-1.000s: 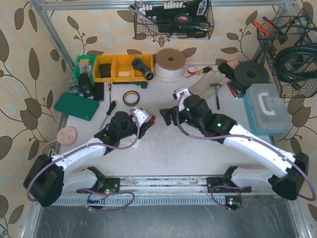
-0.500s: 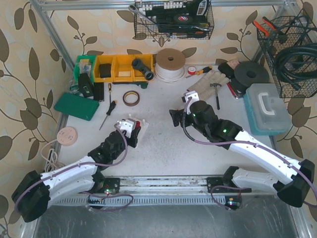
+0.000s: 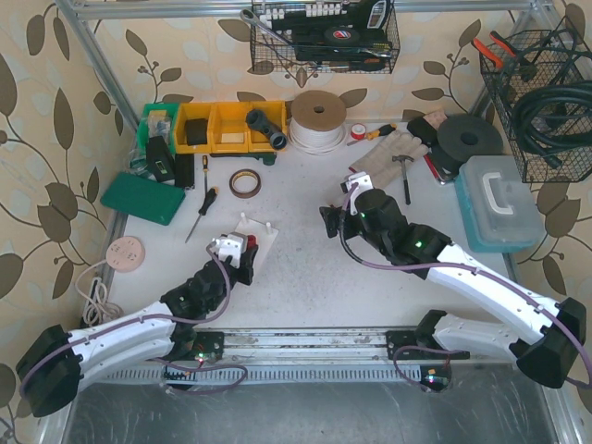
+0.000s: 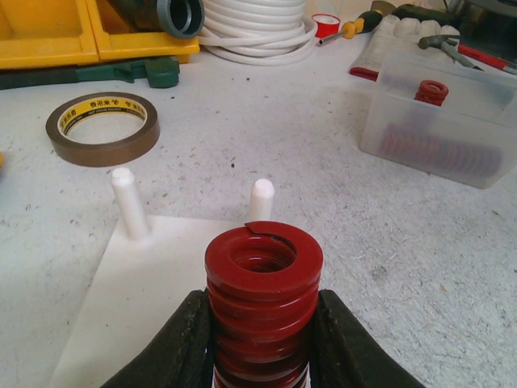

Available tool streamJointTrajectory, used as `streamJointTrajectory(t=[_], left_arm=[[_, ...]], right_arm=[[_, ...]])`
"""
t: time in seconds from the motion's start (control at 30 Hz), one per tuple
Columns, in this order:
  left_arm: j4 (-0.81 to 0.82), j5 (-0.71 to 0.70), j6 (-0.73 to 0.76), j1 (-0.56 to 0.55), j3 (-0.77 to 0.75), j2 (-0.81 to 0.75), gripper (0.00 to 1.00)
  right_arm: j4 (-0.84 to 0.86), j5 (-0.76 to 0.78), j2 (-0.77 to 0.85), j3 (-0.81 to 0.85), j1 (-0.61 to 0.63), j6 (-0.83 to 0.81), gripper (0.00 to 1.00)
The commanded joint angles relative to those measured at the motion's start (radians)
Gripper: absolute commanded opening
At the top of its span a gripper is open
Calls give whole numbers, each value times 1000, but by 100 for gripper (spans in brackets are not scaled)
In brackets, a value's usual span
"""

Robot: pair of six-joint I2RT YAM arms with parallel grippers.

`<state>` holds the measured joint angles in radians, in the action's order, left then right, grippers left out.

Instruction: Install the large spring

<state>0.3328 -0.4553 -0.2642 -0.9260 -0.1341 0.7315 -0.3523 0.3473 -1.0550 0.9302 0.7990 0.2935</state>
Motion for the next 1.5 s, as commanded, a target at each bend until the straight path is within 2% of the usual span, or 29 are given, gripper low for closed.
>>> streamJointTrajectory(t=[0.0,0.33,0.53,0.8,0.93,1.07,1.27,1.47], left_arm=[[-6,-47,-39,-17,-1,-32,0],[-74,-31,-123,-41,31,-46,0],[-88,-45,-107,-60,39,-67,0],[63,-20,-2,-85,121,-61,0],[207,0,31,-88,167,-25,0],[263,29,65,-91,166,38,0],[241,-22,-12,-91,163,123,0],[155,-29,-42,-93,160,36,0]], right_arm=[[11,-7,17,-19,-12,-14,97],[10,-21,25,-29,-31,-27,97],[20,-35,22,-46,-48,-30,97],[37,-64,3,-49,-69,-28,97],[47,-77,-3,-56,-75,-22,97],[48,-85,-7,-51,-81,-22,97],[40,-93,-7,-39,-88,-23,97],[37,-90,-8,-39,-94,-32,97]])
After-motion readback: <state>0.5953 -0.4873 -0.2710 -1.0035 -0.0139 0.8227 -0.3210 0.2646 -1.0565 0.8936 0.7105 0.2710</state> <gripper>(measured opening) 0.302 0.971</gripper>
